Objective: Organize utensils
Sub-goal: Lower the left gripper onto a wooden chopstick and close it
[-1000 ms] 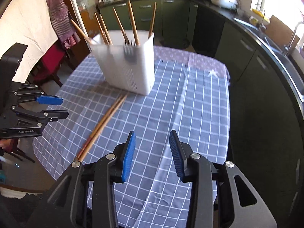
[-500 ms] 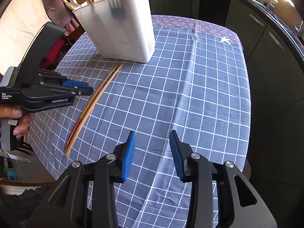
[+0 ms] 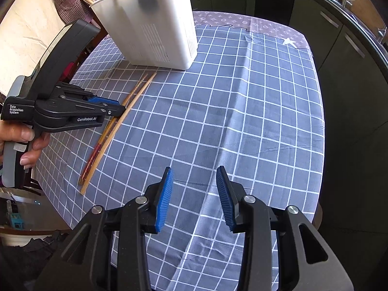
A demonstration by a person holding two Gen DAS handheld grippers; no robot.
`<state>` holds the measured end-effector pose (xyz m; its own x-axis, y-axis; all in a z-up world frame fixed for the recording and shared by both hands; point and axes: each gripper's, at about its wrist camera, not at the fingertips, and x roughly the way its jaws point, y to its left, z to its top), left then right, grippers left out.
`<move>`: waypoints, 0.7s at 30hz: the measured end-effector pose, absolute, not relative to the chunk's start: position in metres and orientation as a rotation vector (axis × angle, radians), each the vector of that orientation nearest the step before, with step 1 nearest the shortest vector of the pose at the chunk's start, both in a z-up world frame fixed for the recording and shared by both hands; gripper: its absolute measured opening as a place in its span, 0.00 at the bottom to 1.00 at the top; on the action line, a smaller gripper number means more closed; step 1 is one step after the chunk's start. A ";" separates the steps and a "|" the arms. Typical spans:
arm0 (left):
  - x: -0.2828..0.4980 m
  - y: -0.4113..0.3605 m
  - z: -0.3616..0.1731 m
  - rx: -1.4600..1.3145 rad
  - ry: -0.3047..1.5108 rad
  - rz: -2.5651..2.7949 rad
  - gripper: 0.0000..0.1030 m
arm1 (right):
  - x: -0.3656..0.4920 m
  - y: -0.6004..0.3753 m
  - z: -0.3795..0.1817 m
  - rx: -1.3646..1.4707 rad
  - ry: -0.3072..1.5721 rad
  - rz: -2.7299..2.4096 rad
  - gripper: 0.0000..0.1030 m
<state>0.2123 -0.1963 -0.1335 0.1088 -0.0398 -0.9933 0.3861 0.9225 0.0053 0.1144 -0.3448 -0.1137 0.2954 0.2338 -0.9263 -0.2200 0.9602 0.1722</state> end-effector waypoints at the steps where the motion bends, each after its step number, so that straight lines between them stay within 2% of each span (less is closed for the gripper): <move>1: 0.212 -0.196 -0.135 0.291 1.432 -0.319 0.13 | 0.115 -0.345 -0.114 0.015 1.236 0.303 0.36; 15: 0.196 -0.166 -0.137 0.265 1.407 -0.319 0.06 | 0.115 -0.336 -0.122 0.000 1.267 0.317 0.36; 21: 0.184 -0.130 -0.114 0.204 1.320 -0.326 0.06 | 0.118 -0.327 -0.123 -0.005 1.291 0.323 0.38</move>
